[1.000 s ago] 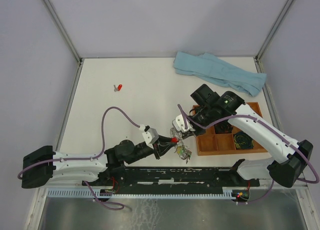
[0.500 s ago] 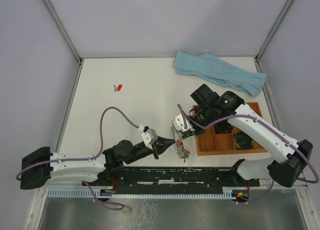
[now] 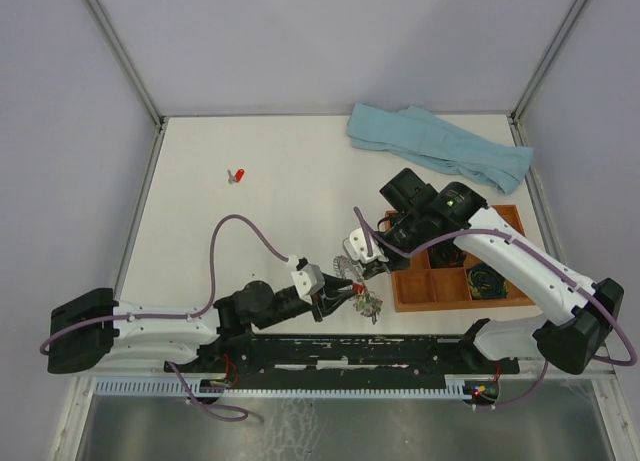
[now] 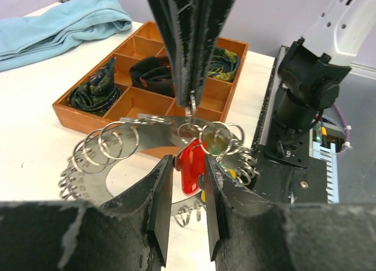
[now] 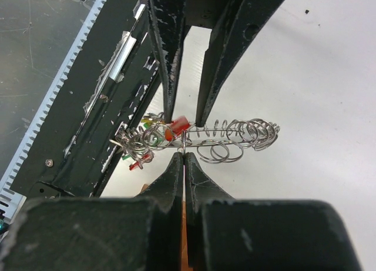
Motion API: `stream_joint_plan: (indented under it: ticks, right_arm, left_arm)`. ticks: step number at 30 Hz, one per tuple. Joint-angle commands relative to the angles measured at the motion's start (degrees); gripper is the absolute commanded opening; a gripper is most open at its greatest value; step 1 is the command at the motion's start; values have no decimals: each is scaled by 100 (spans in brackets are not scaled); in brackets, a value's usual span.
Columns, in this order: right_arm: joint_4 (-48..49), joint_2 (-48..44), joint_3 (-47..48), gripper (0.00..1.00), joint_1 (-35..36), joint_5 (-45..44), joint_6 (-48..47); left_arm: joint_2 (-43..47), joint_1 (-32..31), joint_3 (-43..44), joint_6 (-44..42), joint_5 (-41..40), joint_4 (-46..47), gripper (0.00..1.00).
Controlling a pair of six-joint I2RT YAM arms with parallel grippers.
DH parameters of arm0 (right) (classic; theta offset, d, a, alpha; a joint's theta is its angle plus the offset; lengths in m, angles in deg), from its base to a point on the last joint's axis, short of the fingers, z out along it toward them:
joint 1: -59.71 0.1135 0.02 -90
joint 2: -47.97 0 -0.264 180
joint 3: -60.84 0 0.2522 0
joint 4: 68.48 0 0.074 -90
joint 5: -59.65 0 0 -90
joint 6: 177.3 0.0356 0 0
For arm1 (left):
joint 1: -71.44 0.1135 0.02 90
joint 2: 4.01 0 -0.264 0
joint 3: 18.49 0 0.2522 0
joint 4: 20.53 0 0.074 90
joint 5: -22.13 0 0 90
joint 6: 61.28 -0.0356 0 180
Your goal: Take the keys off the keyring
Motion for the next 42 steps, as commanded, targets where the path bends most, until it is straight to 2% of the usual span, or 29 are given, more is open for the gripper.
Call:
stream_joint_plan:
  ticks: [1, 10, 33, 42]
  right_arm:
    - [269, -8, 74, 1, 11, 181, 157]
    - [347, 3, 74, 1, 15, 127, 277]
    - [472, 25, 52, 1, 11, 65, 431]
    - [481, 8, 68, 1, 11, 48, 449]
  left_arm:
    - [19, -172, 139, -220, -123, 686, 35]
    - [34, -303, 104, -342, -552, 1043, 35]
    - [-384, -499, 457, -281, -1388, 751, 35]
    - [-12, -498, 322, -320, -1577, 413, 29]
